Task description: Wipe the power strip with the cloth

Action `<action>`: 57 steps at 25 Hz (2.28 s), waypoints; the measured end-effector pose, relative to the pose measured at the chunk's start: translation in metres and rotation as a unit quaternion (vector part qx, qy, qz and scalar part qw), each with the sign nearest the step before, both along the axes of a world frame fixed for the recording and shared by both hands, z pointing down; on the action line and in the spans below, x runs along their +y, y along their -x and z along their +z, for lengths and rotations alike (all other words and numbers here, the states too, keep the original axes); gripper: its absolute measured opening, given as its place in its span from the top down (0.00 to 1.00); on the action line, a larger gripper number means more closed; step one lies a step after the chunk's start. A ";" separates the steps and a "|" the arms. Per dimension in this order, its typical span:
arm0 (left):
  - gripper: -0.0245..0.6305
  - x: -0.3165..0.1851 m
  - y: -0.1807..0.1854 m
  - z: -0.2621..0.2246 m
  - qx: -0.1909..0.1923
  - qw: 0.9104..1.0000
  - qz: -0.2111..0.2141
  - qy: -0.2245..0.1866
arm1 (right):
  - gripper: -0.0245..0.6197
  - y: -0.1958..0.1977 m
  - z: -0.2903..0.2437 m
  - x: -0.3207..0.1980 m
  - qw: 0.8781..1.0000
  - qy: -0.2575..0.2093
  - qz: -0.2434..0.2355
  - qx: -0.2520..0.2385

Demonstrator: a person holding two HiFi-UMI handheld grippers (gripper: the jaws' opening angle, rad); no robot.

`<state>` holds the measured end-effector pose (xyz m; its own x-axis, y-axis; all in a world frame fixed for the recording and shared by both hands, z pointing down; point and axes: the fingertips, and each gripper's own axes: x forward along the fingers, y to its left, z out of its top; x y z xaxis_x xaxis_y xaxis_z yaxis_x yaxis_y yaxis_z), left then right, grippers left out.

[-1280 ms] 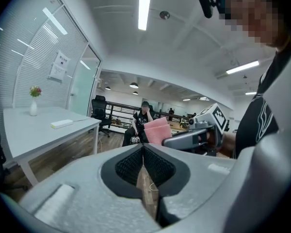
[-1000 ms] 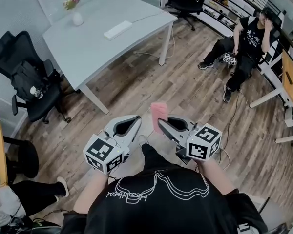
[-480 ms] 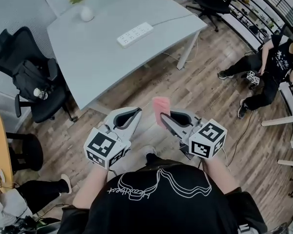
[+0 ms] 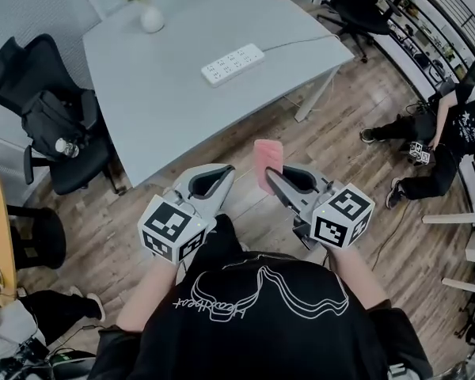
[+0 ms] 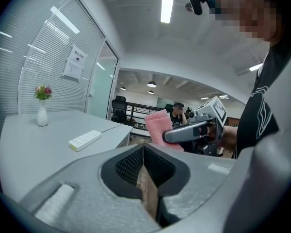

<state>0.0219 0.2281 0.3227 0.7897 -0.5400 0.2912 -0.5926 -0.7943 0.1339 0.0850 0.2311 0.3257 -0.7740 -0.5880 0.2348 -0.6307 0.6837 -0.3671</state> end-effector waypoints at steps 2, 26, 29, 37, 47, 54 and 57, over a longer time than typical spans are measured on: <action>0.94 -0.011 0.000 0.003 0.003 1.000 -0.002 0.001 | 0.89 -0.001 0.003 -0.011 1.000 -0.003 0.000 0.001; 0.94 -0.286 0.040 0.008 -0.009 0.999 -0.032 -0.019 | 0.89 0.040 0.017 -0.281 0.998 0.029 -0.049 0.031; 0.94 -0.313 0.058 0.013 0.001 0.999 -0.053 -0.006 | 0.89 0.054 0.029 -0.305 0.995 0.054 -0.067 0.041; 0.94 -0.350 0.086 0.034 0.001 0.996 -0.088 0.015 | 0.89 0.076 0.062 -0.348 0.987 0.105 -0.101 0.062; 0.94 -0.367 0.102 0.061 -0.005 0.993 -0.106 0.044 | 0.89 0.099 0.113 -0.371 0.971 0.154 -0.133 0.122; 0.94 -0.378 0.110 0.080 -0.011 0.989 -0.135 0.066 | 0.89 0.114 0.143 -0.385 0.958 0.183 -0.167 0.141; 0.94 -0.382 0.116 0.086 -0.018 0.986 -0.145 0.074 | 0.89 0.120 0.156 -0.391 0.952 0.192 -0.178 0.159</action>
<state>-0.0943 -0.1538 0.4082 0.5961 -0.6913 0.4084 -0.7985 -0.5637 0.2113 -0.0354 -0.1596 0.4814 -0.7618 -0.1261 0.6354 -0.5056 0.7289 -0.4615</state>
